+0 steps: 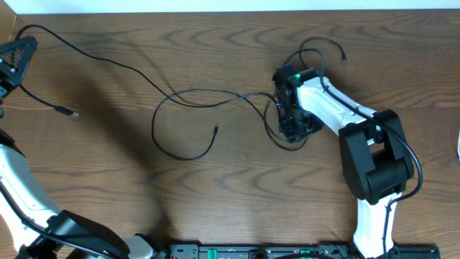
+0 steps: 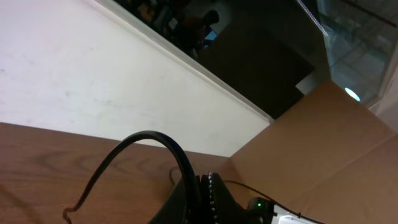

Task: Untangle cables

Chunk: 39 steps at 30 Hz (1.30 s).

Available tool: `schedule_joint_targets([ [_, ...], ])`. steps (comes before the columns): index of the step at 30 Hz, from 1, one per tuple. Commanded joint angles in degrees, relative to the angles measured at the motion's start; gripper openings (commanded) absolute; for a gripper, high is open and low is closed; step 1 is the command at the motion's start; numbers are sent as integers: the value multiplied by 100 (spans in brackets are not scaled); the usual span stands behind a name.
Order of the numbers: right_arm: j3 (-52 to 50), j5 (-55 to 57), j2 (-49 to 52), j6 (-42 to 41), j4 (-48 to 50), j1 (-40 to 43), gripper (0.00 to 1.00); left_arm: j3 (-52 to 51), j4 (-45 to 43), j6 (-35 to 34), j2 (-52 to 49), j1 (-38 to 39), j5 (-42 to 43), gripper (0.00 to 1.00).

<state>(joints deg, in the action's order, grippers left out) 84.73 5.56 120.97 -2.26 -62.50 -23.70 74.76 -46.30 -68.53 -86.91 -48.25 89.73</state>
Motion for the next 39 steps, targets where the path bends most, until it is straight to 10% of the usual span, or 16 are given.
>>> schedule_joint_targets([
  [1, -367, -490, 166, 234, 151, -63, 86, 160, -22, 101, 9, 17, 28, 7],
  [10, -708, -511, 166, 699, 538, -72, 77, 160, -22, 98, 9, 17, 31, 7],
  [19, -776, -772, 151, 1937, 1362, -79, 96, 160, -22, 101, 9, 17, 31, 7],
  [39, 378, 1163, -2610, -2114, 232, -24, 99, 160, -22, 101, 9, 17, 28, 7],
])
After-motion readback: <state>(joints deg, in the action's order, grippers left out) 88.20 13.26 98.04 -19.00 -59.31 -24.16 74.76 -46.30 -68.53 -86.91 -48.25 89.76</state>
